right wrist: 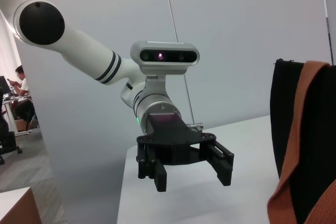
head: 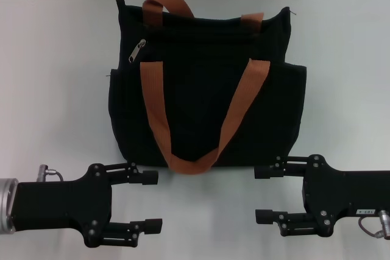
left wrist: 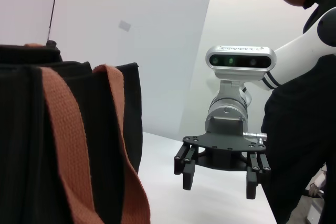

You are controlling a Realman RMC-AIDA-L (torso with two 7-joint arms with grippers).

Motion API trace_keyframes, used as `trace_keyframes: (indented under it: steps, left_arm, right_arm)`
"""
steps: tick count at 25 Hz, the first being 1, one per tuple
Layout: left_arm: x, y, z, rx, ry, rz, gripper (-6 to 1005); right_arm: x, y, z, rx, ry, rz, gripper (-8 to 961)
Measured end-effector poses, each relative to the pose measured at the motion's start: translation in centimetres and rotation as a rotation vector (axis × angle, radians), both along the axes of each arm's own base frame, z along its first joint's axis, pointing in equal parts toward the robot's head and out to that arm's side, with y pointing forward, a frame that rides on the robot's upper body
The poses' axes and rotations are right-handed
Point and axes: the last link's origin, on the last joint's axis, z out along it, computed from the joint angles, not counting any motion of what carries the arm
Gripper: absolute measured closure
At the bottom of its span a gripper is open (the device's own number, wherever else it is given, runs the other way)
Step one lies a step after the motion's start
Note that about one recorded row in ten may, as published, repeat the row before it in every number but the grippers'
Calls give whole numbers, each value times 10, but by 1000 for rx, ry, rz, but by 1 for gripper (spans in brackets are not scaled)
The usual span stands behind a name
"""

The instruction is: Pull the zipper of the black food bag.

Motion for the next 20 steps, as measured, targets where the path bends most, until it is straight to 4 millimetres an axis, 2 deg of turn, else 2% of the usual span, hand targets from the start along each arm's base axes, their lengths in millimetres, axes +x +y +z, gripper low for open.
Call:
trace_keyframes:
  steps: [16, 20]
  left_arm:
    - [-2, -2, 2, 5, 1, 7, 218]
    - [4, 1, 5, 25, -44, 1, 217]
  right_arm:
    - [-1, 0, 1, -4, 3, 3, 246]
    - [-1, 1, 1, -3, 2, 0, 247]
